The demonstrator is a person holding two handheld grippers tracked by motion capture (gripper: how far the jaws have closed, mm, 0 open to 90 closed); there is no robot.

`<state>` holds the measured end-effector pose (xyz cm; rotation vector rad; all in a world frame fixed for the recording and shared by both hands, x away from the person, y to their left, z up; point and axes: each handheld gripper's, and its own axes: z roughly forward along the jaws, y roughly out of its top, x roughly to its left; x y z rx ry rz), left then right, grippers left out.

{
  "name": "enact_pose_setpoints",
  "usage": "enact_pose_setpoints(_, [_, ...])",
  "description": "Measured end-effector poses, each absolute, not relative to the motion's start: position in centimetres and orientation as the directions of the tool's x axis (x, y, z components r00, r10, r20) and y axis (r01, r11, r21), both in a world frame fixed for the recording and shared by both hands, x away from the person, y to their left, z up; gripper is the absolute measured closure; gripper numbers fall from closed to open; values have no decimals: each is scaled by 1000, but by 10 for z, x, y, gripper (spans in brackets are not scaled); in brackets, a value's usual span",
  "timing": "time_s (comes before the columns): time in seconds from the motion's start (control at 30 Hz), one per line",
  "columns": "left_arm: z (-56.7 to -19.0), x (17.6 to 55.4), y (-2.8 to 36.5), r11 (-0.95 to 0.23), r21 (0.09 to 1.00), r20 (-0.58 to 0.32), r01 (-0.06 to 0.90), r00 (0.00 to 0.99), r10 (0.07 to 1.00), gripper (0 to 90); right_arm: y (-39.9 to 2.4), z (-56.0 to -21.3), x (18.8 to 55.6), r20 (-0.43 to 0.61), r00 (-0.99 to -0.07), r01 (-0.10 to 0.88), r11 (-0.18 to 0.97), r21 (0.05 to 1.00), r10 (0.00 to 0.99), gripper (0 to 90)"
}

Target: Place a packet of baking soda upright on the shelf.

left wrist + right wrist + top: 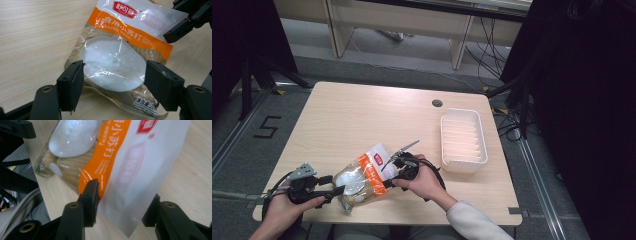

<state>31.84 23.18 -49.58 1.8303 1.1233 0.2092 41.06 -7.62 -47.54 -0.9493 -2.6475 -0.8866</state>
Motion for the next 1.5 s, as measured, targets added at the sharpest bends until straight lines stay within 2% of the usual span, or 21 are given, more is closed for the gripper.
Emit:
enact_pose_setpoints(0.13, [-496, 318, 232, -135, 784, -304, 606, 565, 767, 314, -74, -478, 410, 361, -784, 621, 628, 469, 505, 675])
enact_pose_setpoints(0.33, [-496, 318, 232, -135, 785, -304, 604, 566, 767, 314, -72, -477, 414, 372, -780, 626, 632, 456, 503, 843])
enact_pose_setpoints(0.43, [-496, 319, 232, -133, 784, -306, 607, 564, 767, 314, -71, -478, 415, 374, -789, 614, 646, 453, 488, 895])
enact_pose_setpoints(0.77, [-496, 318, 232, -131, 785, -306, 605, 562, 769, 314, -67, -460, 420, 323, -831, 556, 698, 451, 453, 900])
enact_pose_setpoints(1.0, [-496, 319, 232, -132, 786, -304, 603, 564, 768, 314, -72, -434, 425, 294, -831, 556, 717, 421, 473, 900])
enact_pose_setpoints(1.13, [-496, 319, 232, -137, 786, -298, 603, 564, 771, 314, -77, -420, 431, 262, -860, 510, 752, 417, 438, 900])
enact_pose_setpoints(1.5, [-496, 319, 232, -136, 787, -301, 602, 566, 768, 314, -91, -374, 437, 196, -884, 466, 822, 328, 424, 900])
